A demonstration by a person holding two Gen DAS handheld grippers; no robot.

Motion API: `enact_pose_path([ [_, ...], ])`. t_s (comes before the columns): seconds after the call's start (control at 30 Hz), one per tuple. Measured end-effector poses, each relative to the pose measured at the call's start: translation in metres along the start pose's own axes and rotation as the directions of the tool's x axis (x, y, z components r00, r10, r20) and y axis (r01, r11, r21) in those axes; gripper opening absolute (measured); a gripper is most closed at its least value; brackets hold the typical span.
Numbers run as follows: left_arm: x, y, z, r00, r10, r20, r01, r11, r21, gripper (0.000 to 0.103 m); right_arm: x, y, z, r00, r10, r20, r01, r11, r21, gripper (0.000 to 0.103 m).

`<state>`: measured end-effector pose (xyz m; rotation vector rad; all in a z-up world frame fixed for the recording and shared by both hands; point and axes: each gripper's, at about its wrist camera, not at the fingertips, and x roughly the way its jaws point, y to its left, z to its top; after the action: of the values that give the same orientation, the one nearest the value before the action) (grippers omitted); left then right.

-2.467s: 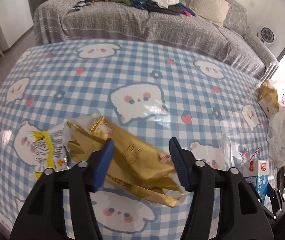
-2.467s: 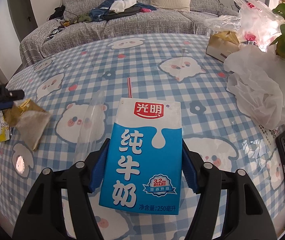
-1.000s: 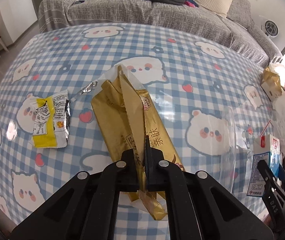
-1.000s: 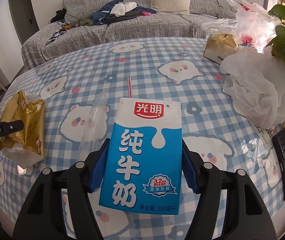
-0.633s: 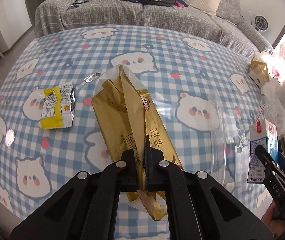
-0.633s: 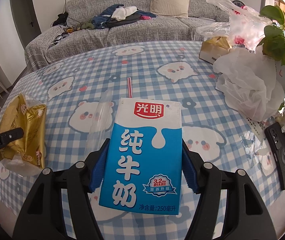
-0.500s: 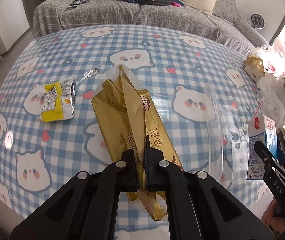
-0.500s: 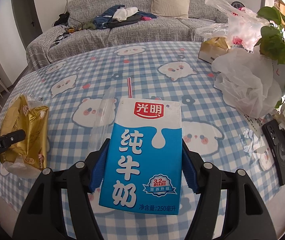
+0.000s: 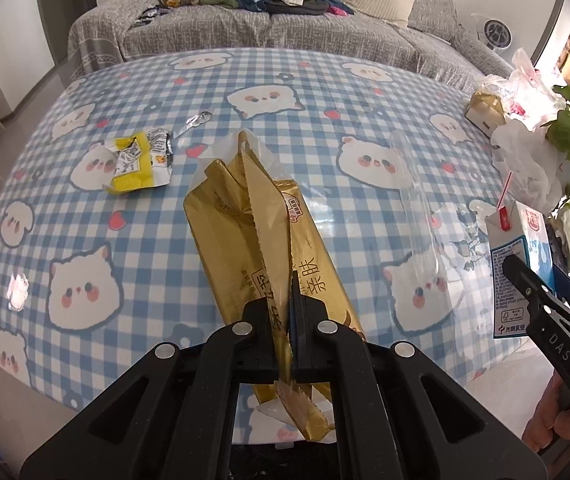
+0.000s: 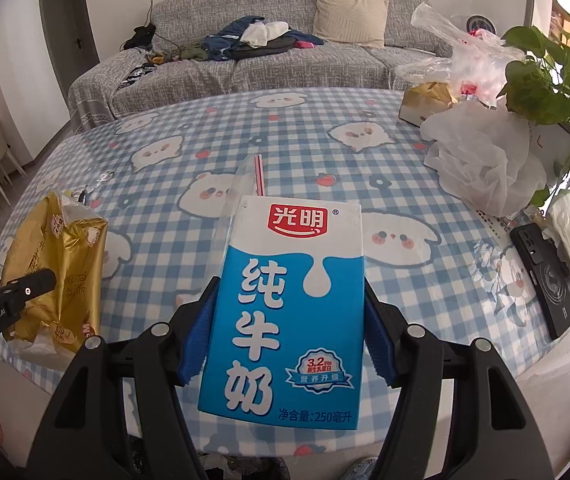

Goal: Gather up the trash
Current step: 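Carry the gold bag and milk carton down over the black bin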

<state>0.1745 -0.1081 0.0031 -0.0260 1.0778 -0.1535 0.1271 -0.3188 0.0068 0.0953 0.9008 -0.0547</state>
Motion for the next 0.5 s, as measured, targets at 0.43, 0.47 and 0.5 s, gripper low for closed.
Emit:
enact_pose_path([
  [0.43, -0.033, 0.001, -0.034, 1.0, -0.014, 0.024, 0.013, 0.999, 0.032, 0.002, -0.034, 0.017, -0.023, 0.999, 0.039, 0.032, -0.038, 0.999, -0.016, 0.062],
  [0.47, -0.035, 0.0, -0.036, 1.0, -0.015, 0.026, 0.014, 0.999, 0.034, 0.002, -0.036, 0.018, -0.024, 0.999, 0.042, 0.035, -0.041, 0.999, -0.015, 0.062],
  [0.5, -0.038, 0.0, -0.039, 0.999, -0.016, 0.029, 0.015, 0.999, 0.037, 0.002, -0.039, 0.019, -0.025, 0.998, 0.046, 0.038, -0.045, 0.999, -0.015, 0.062],
])
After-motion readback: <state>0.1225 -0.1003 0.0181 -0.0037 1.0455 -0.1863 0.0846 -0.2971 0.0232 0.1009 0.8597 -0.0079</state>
